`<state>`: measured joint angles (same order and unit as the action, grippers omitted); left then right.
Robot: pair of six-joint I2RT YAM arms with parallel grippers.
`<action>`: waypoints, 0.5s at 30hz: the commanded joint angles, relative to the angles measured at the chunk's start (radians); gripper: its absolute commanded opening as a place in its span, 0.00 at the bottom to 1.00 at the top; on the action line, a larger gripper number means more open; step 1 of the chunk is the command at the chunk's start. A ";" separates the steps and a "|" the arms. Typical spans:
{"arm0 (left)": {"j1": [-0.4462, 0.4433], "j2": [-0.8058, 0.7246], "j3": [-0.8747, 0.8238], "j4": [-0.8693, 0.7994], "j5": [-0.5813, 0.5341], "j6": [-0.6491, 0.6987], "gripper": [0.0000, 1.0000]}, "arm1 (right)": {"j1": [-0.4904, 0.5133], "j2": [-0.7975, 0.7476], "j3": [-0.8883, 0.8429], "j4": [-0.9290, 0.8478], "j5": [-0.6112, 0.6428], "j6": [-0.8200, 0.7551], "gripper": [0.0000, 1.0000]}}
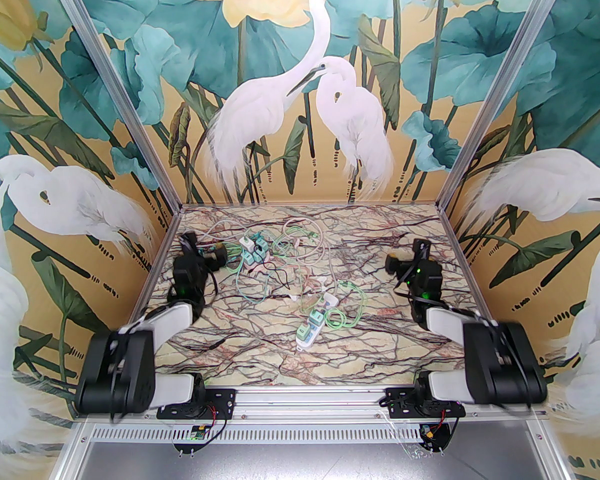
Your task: Pull the plug off the socket
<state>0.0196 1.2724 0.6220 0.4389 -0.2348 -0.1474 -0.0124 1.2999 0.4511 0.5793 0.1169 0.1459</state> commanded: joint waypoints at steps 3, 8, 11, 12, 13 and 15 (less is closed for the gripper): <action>-0.002 -0.129 0.237 -0.617 -0.085 -0.358 1.00 | -0.010 -0.170 0.071 -0.327 0.127 0.448 0.99; -0.004 -0.236 0.237 -0.666 0.197 -0.446 1.00 | -0.022 -0.256 0.105 -0.378 -0.092 0.532 0.99; -0.009 -0.308 0.153 -0.625 0.302 -0.502 0.99 | -0.012 -0.286 0.119 -0.411 -0.198 0.526 0.99; -0.017 -0.324 0.120 -0.614 0.342 -0.521 1.00 | 0.003 -0.294 0.124 -0.441 -0.204 0.522 0.99; -0.032 -0.339 0.093 -0.611 0.363 -0.530 0.99 | 0.014 -0.300 0.132 -0.476 -0.213 0.515 0.99; -0.087 -0.368 0.055 -0.624 0.350 -0.525 1.00 | 0.041 -0.299 0.151 -0.539 -0.247 0.482 0.93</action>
<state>-0.0101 0.9348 0.7292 -0.1246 0.0170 -0.6113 -0.0006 1.0130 0.5606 0.1658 -0.0307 0.6273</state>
